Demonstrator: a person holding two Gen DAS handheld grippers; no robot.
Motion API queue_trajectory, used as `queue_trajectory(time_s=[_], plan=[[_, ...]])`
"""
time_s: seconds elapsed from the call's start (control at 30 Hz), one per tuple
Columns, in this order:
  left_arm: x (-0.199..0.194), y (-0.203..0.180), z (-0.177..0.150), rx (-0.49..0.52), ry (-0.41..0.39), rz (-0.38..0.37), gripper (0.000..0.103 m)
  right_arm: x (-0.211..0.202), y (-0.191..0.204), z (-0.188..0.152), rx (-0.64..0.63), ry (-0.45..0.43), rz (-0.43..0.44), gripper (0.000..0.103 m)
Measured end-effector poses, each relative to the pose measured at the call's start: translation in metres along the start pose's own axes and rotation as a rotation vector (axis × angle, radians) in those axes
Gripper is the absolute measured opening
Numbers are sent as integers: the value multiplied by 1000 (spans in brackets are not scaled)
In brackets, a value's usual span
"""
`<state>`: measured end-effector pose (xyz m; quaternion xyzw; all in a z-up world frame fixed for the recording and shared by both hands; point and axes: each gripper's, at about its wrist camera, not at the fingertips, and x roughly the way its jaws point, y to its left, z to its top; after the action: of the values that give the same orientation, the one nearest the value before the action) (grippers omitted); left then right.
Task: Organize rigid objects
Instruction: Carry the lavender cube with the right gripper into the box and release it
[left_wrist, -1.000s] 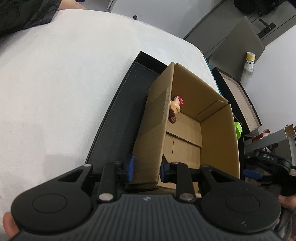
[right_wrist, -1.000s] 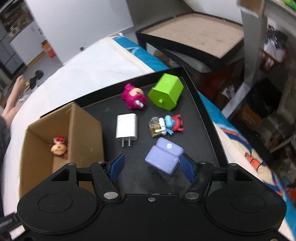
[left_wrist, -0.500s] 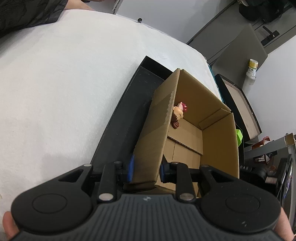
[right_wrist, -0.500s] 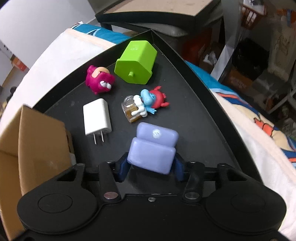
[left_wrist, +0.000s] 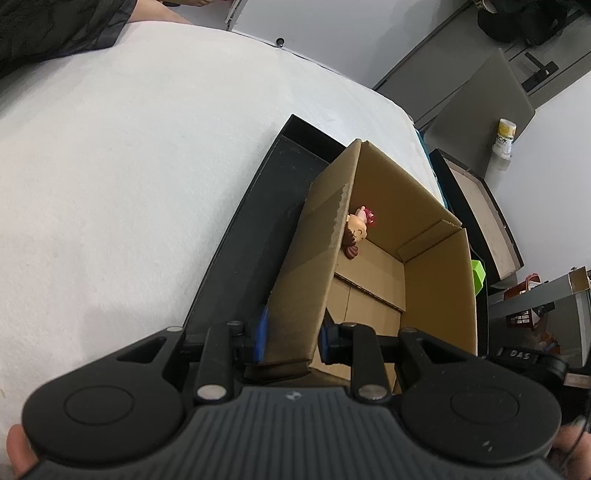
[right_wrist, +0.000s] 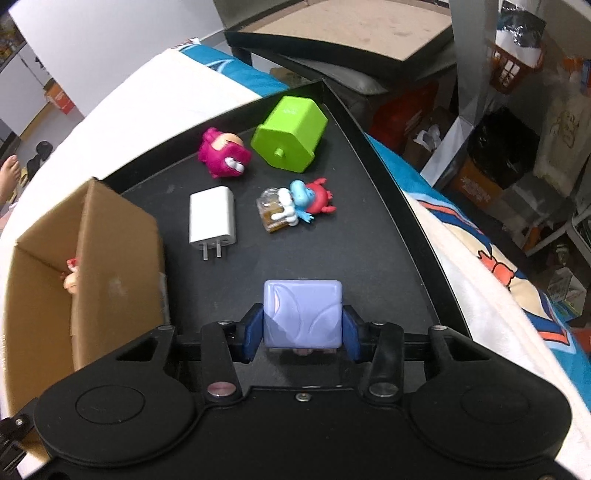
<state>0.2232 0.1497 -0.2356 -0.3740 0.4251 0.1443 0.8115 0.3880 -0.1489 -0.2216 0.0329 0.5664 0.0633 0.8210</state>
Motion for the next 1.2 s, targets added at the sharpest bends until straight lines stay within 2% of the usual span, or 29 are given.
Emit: queue_trajectory(time_s=[0.77, 1.2], plan=[[4, -3, 1, 29, 17, -8, 26, -86, 42, 18, -128, -109, 98, 43], [6, -4, 2, 37, 26, -18, 26, -111, 99, 17, -250, -154, 188, 43]])
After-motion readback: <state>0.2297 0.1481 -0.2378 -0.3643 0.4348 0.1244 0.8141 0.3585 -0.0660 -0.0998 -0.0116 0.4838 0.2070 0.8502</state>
